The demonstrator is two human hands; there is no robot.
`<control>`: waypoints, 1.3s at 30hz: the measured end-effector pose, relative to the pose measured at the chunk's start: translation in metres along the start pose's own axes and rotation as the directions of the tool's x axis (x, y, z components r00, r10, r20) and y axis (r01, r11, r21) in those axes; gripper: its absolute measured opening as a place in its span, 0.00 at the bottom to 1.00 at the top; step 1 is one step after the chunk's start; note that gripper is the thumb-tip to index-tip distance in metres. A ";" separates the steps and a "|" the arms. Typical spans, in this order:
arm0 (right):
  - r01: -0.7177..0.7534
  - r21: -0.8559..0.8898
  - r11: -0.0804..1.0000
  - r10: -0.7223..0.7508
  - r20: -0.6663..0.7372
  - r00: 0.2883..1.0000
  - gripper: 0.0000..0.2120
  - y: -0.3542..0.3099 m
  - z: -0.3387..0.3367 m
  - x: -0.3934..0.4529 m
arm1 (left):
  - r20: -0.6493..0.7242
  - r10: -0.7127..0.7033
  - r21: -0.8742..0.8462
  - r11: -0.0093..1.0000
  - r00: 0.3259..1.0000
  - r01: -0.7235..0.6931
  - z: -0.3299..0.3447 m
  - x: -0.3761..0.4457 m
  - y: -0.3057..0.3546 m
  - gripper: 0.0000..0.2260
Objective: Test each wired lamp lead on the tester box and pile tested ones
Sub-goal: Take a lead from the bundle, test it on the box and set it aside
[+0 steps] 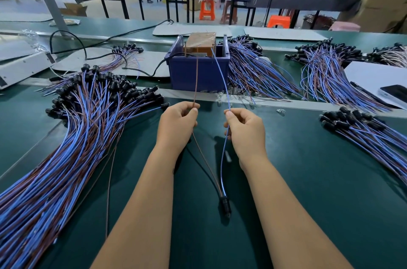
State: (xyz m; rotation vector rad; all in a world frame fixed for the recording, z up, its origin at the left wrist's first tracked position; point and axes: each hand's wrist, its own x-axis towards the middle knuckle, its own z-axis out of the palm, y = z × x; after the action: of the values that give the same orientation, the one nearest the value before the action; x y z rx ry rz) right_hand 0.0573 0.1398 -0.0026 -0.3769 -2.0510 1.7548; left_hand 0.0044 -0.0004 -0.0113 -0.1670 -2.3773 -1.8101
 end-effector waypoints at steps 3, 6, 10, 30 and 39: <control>-0.017 0.019 1.000 0.017 -0.007 1.000 0.09 0.000 0.000 0.001 | -0.004 0.000 0.027 1.000 1.000 0.000 0.001 0.001 0.001 0.08; -0.033 0.031 0.999 0.033 -0.009 0.999 0.08 0.000 0.001 0.001 | -0.012 -0.003 0.039 0.999 1.000 0.004 0.001 0.001 0.000 0.08; -0.048 0.030 0.998 0.048 -0.004 0.999 0.08 0.002 0.001 0.002 | -0.037 -0.006 0.044 0.999 0.999 0.008 0.000 0.002 0.000 0.08; -0.034 -0.004 0.999 0.034 0.025 0.999 0.08 0.003 0.002 0.003 | -0.197 -0.012 0.069 0.997 0.980 0.026 -0.007 0.002 0.005 0.09; -0.008 -0.026 1.000 0.009 0.039 0.999 0.09 0.004 0.003 0.002 | -0.264 -0.069 0.092 0.991 0.962 0.096 -0.012 -0.004 0.010 0.10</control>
State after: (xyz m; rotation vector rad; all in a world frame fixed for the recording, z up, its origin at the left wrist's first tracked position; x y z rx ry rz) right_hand 0.0535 0.1388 -0.0067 -0.3627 -2.1036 1.7553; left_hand 0.0106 -0.0090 0.0009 0.1753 -2.3126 -1.6212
